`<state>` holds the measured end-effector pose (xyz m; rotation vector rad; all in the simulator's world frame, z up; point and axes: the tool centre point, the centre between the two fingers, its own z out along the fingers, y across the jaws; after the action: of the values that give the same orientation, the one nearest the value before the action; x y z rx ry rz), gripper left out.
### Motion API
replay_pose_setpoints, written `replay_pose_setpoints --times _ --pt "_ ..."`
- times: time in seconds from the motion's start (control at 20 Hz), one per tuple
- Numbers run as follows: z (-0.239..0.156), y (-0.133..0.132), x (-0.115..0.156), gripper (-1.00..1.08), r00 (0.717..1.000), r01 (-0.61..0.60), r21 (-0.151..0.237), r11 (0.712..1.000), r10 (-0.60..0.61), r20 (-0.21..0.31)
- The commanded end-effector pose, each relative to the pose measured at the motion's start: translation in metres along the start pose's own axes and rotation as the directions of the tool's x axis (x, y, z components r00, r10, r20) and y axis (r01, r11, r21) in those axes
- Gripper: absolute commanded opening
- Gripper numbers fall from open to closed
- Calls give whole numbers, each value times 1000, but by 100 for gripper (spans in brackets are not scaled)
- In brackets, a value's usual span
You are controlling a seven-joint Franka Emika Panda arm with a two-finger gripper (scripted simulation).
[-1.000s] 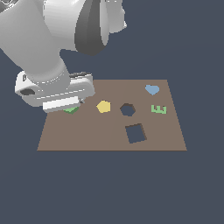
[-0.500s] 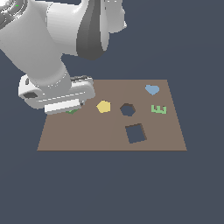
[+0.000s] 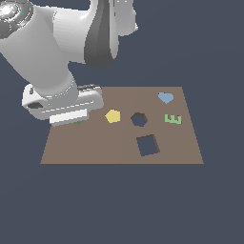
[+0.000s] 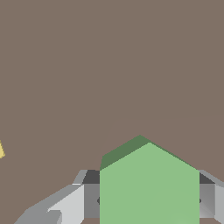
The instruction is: Insert a designated object into the corresponding slot on a board.
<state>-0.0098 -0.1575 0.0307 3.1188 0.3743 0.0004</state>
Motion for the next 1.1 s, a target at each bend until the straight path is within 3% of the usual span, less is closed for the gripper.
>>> replay_pose_setpoints --times 0.0,0.4,0.7,0.9,1.05 --pt "1 -1 0 -100 1000 1 0 1000 -1 0" --pt "0 -3 3 -100 1000 20 0 1000 -20 0" --pt "-1 -16 18 -100 992 125 0 992 -125 0" --pt "-2 -34 34 -100 970 242 -1 970 -242 0" --pt "-3 -53 47 -100 936 353 -1 936 -353 0"
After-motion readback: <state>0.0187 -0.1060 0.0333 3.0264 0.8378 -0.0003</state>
